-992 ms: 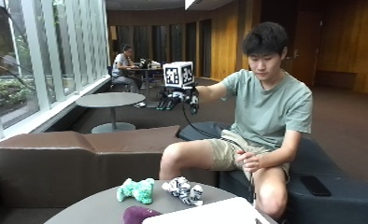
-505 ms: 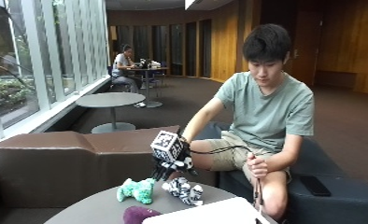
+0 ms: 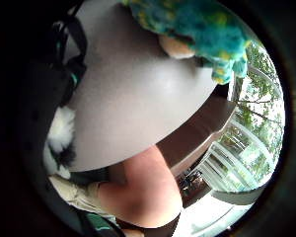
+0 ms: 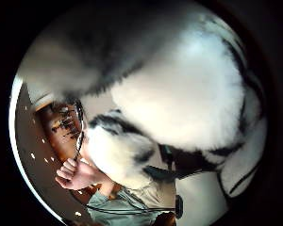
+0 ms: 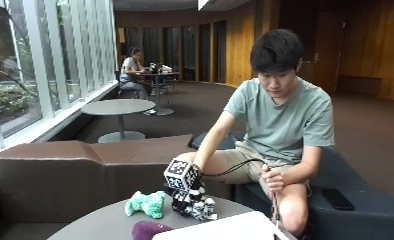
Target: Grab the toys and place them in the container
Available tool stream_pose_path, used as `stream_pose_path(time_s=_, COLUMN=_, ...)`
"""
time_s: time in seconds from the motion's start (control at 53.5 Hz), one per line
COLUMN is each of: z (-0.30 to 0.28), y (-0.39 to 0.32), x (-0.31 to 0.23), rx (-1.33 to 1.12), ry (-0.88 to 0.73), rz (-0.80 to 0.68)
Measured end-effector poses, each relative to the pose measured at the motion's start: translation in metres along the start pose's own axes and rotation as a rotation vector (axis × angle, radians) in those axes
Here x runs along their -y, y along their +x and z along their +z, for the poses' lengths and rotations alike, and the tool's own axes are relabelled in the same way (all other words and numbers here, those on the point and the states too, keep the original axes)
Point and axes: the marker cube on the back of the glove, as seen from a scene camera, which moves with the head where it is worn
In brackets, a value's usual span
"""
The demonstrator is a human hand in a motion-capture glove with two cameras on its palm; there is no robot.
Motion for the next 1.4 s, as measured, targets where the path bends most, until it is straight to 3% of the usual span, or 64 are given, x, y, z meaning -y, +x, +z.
stream_pose_path(time_s=0.243, z=0.001, y=-0.016, x=0.009, rx=0.009, ry=0.097, rz=0.035)
stream_pose_path(time_s=0.412, z=-0.002, y=-0.016, x=0.007, rx=0.055, ry=-0.012, rz=0.060)
stream_pose_path(time_s=0.58, z=-0.041, y=-0.015, x=-0.003, rx=0.008, ry=-0.125, rz=0.050)
stream_pose_path(time_s=1.048, z=-0.282, y=-0.046, x=-0.030, rx=-0.071, ry=0.202, rz=0.030)
stream_pose_path(time_s=1.403, z=-0.391, y=-0.139, x=-0.020, rx=-0.143, ry=0.397, rz=-0.053)
